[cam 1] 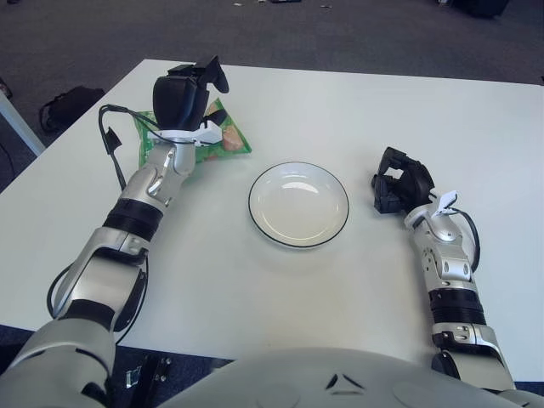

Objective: Put the snack into the plate.

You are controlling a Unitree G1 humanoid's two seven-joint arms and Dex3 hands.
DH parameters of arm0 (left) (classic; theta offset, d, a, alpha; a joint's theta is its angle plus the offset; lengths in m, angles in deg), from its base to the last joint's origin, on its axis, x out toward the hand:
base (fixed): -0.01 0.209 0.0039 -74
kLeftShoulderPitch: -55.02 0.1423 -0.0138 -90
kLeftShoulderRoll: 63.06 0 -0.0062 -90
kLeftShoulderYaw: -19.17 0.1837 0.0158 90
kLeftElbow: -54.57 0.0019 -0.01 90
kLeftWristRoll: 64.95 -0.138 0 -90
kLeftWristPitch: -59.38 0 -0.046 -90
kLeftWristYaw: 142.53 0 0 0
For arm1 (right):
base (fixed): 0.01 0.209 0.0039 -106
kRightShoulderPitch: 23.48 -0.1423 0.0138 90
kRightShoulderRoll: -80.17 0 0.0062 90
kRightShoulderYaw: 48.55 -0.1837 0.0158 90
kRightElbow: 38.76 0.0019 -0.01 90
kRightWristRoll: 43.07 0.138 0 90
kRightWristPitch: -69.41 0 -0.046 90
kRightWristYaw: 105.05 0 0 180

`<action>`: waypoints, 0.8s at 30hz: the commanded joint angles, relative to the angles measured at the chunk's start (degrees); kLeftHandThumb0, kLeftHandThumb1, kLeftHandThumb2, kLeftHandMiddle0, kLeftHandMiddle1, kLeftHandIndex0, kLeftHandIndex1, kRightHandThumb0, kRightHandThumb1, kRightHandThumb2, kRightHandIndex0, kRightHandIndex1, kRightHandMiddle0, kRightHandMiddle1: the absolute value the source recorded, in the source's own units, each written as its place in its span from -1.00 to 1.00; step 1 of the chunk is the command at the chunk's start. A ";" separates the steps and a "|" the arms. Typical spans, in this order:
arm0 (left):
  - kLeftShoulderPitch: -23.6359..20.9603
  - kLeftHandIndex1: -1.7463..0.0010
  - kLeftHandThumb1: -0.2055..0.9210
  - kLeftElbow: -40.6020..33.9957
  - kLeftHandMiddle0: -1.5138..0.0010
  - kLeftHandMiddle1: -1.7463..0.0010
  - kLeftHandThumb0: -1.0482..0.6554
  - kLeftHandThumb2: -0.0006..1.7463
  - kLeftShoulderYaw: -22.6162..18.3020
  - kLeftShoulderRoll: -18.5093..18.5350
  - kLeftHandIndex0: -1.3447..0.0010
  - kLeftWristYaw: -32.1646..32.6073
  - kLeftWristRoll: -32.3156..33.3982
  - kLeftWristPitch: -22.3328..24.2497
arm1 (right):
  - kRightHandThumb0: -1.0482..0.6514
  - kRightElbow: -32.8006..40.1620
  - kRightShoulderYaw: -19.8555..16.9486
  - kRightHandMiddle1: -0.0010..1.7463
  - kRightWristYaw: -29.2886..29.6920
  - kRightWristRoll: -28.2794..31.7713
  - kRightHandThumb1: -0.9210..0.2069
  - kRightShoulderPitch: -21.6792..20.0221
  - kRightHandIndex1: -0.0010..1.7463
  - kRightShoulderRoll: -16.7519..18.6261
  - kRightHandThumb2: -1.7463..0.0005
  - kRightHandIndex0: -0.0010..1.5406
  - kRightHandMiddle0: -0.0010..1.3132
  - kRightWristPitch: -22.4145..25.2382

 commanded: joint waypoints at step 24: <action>3.41 -1.00 -0.75 -8.90 -0.19 -0.98 0.23 1.00 -1.68 2.26 0.01 -10.62 -7.00 3.39 | -0.44 -3.80 0.18 1.00 -0.46 0.30 0.43 4.97 1.00 0.71 -0.79 0.76 0.20 1.56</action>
